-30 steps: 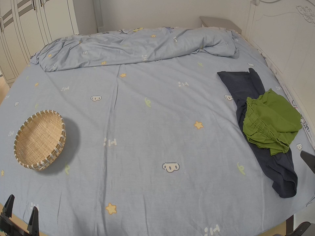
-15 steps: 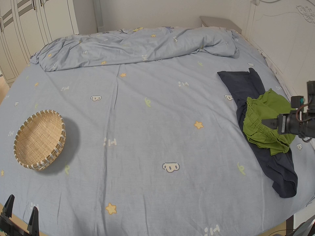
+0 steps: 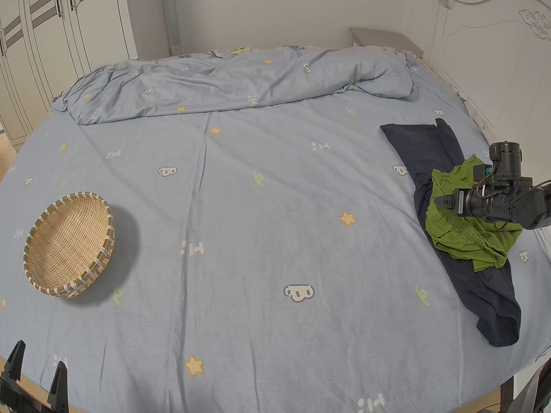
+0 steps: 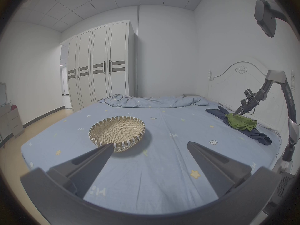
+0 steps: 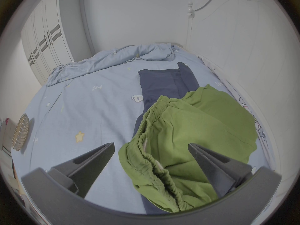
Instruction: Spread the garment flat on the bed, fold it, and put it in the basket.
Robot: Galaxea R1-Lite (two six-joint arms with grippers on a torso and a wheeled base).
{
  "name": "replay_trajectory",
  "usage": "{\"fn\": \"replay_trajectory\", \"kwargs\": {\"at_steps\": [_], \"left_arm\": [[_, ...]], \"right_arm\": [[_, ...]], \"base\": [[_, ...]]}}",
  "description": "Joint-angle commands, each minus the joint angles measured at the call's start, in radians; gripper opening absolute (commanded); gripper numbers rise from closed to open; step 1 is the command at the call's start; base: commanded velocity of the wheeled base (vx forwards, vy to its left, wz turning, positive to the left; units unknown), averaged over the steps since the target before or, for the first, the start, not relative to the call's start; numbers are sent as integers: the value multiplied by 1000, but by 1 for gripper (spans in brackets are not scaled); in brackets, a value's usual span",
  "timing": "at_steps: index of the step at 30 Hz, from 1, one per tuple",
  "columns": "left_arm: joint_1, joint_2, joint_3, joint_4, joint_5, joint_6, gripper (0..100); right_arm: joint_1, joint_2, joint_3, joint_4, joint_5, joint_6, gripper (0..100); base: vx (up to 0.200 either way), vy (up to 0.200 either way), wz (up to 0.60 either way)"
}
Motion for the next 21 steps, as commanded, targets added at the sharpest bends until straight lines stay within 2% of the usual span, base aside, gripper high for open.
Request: {"fn": "replay_trajectory", "kwargs": {"at_steps": [1, 4, 16, 17, 21], "left_arm": [[0, -16, 18, 0, 0, 0, 100], [0, -16, 18, 0, 0, 0, 100], [0, -16, 18, 0, 0, 0, 100], [0, -16, 18, 0, 0, 0, 100], [0, -16, 18, 0, 0, 0, 100]], "right_arm": [[-4, 28, -26, 4, 49, 6, 100], [1, 28, -35, 10, 86, 12, 100], [19, 120, -92, 6, 89, 33, 100], [21, 127, -98, 6, 89, 35, 0], [21, 140, -114, 4, 88, 35, 0]], "base": [[0, 0, 0], [0, 0, 0], [0, 0, 0], [0, 0, 0], [0, 0, 0]]}}
